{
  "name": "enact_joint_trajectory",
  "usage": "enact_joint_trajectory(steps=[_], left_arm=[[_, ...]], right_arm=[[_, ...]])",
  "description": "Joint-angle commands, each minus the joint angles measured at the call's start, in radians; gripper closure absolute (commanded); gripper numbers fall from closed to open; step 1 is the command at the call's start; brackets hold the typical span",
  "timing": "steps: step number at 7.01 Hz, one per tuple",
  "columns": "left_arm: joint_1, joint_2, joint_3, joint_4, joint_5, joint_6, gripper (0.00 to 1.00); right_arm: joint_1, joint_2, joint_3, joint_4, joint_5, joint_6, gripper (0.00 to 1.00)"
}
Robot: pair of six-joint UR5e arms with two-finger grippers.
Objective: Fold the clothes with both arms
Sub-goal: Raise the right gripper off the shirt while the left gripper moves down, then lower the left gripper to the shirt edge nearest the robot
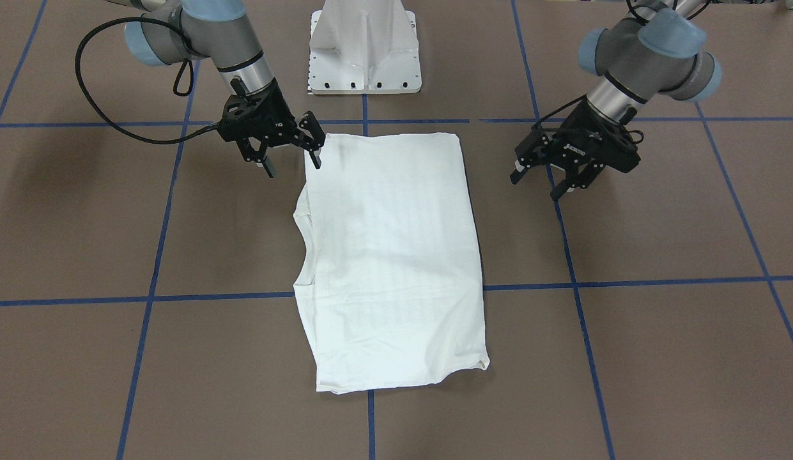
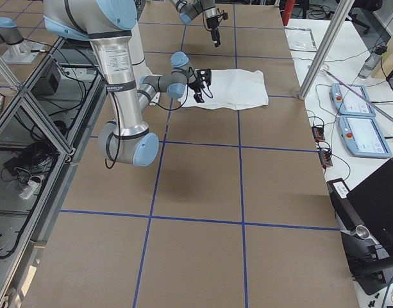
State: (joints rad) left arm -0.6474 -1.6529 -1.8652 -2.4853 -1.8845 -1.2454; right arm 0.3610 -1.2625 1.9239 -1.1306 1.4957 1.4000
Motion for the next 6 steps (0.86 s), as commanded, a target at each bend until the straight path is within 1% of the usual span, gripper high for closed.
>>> enact_joint_trajectory(steps=[1,2,3,6], left_arm=[[0.229,0.030,-0.051,0.002,0.168,-0.216,0.00],[0.291,0.025,-0.045,0.002,0.245,-0.303,0.18],[0.314,0.012,-0.019,0.006,0.251,-0.316,0.36],[0.351,-0.004,0.015,0.008,0.252,-0.318,0.35]], right_arm=[[-0.008,-0.003,0.003,0.008,-0.011,0.010,0.00],[-0.008,-0.003,0.003,0.008,-0.011,0.010,0.00],[-0.008,0.000,0.001,0.008,-0.008,0.010,0.00],[-0.008,-0.003,0.001,0.008,-0.012,0.010,0.00]])
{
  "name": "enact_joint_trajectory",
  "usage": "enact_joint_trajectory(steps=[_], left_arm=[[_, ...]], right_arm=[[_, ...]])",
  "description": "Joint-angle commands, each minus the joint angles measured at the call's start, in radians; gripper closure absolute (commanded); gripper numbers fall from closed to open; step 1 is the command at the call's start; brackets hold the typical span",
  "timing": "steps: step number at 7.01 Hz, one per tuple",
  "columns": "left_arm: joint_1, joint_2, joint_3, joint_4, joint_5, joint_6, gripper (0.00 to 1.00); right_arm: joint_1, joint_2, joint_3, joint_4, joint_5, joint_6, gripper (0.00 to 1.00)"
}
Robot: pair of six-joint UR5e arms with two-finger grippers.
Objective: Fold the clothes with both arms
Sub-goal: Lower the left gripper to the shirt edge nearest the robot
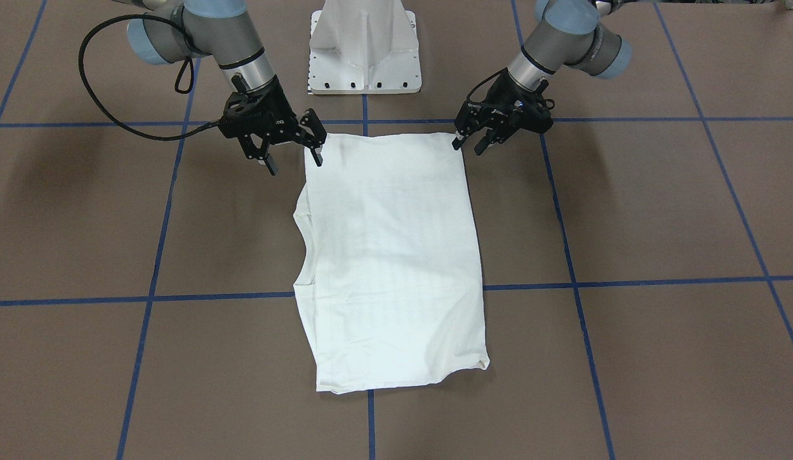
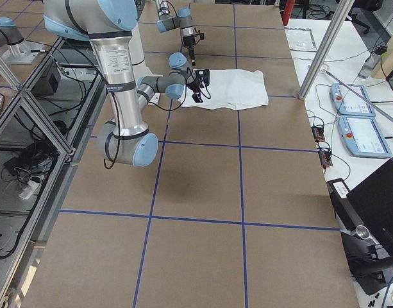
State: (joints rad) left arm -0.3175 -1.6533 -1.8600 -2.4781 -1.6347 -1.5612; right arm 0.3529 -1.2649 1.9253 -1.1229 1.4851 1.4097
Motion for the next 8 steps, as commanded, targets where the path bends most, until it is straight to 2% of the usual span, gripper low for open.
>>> enact_joint_trajectory(steps=[1,8], left_arm=[[0.040,-0.005,0.010,0.001,0.003,-0.002,0.34],[0.063,-0.039,0.033,0.002,0.006,-0.002,0.35]], right_arm=[[-0.002,-0.001,0.000,0.000,-0.002,0.000,0.00],[-0.005,-0.001,-0.002,0.000,-0.002,0.000,0.00]])
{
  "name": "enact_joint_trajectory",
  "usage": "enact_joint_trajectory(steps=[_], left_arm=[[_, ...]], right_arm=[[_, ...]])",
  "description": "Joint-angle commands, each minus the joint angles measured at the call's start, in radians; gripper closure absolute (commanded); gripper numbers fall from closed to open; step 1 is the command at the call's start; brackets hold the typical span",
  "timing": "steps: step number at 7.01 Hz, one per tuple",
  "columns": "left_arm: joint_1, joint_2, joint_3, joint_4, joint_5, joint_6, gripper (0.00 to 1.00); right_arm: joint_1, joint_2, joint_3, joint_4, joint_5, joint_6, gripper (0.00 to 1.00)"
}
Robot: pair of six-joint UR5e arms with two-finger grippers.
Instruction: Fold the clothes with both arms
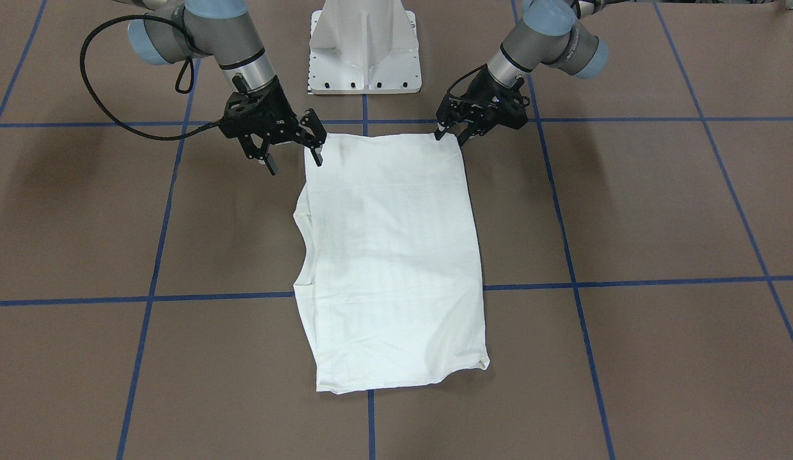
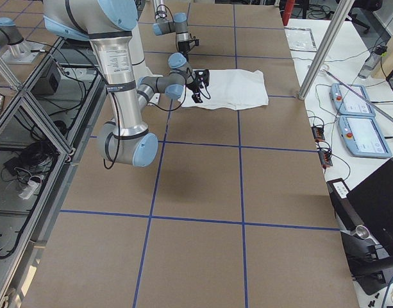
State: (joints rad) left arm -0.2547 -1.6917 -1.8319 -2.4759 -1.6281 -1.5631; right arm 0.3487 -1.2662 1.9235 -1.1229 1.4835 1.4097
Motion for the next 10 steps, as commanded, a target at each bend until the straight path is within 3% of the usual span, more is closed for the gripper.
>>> enact_joint_trajectory(steps=[1,3,4,6,7,10], left_arm=[[0.000,0.000,0.009,0.000,-0.001,0.002,0.35],[0.000,-0.002,0.014,0.000,-0.001,0.000,0.35],[0.000,-0.009,0.014,0.000,0.001,0.000,0.45],[0.000,-0.014,0.011,0.000,0.001,0.000,0.92],[0.000,-0.014,0.005,0.000,0.001,0.000,1.00],[0.000,-0.022,0.000,0.000,0.004,0.000,1.00]], right_arm=[[0.001,-0.001,0.000,0.000,0.000,0.000,0.00],[0.001,-0.001,0.000,0.000,-0.002,0.000,0.00],[0.000,-0.001,0.000,0.000,-0.002,0.000,0.00],[-0.013,-0.001,-0.001,-0.003,-0.003,0.008,0.00],[-0.029,0.005,-0.001,-0.012,-0.006,0.132,0.02],[-0.134,0.062,-0.007,-0.134,-0.068,0.427,0.01]])
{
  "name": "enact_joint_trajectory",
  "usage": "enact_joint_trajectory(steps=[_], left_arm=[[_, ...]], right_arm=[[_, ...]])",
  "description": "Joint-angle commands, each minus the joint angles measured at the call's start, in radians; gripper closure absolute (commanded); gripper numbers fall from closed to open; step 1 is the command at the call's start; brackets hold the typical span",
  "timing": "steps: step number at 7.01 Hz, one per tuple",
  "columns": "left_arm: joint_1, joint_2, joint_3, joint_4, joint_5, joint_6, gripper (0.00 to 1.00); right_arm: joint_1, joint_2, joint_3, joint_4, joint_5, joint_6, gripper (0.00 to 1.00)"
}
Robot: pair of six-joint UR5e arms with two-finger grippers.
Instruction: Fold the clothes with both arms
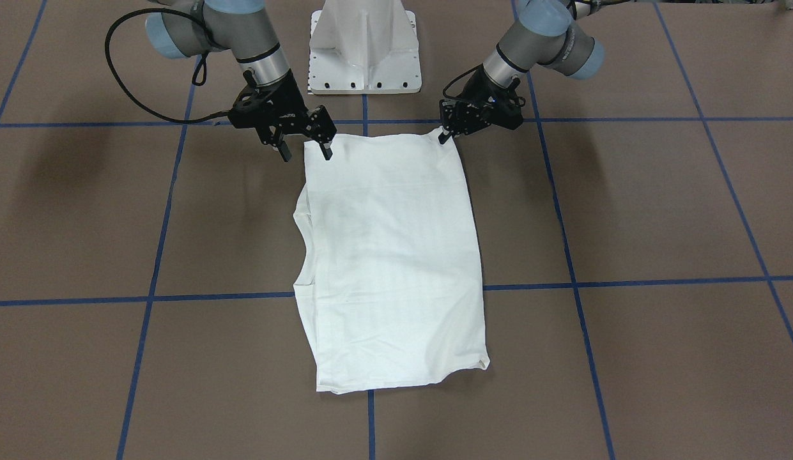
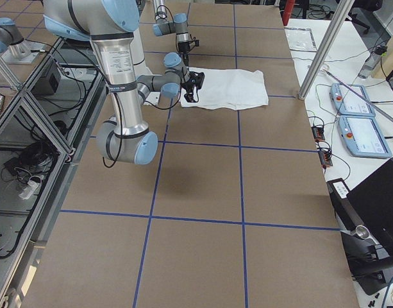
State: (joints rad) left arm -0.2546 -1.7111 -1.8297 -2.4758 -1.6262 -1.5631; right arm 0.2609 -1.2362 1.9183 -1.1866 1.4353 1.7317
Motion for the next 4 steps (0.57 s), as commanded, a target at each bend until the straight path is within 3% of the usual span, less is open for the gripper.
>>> enact_joint_trajectory(steps=[1,2,4], left_arm=[[0.000,-0.001,-0.002,0.000,0.002,0.000,1.00],[0.000,-0.001,-0.002,0.000,0.002,0.000,1.00],[0.000,-0.001,-0.003,-0.002,0.002,0.002,1.00]], right_arm=[[-0.072,0.052,-0.002,-0.146,-0.025,0.164,0.01],[-0.098,0.076,-0.001,-0.237,-0.050,0.231,0.02],[-0.127,0.099,-0.031,-0.278,-0.067,0.281,0.02]])
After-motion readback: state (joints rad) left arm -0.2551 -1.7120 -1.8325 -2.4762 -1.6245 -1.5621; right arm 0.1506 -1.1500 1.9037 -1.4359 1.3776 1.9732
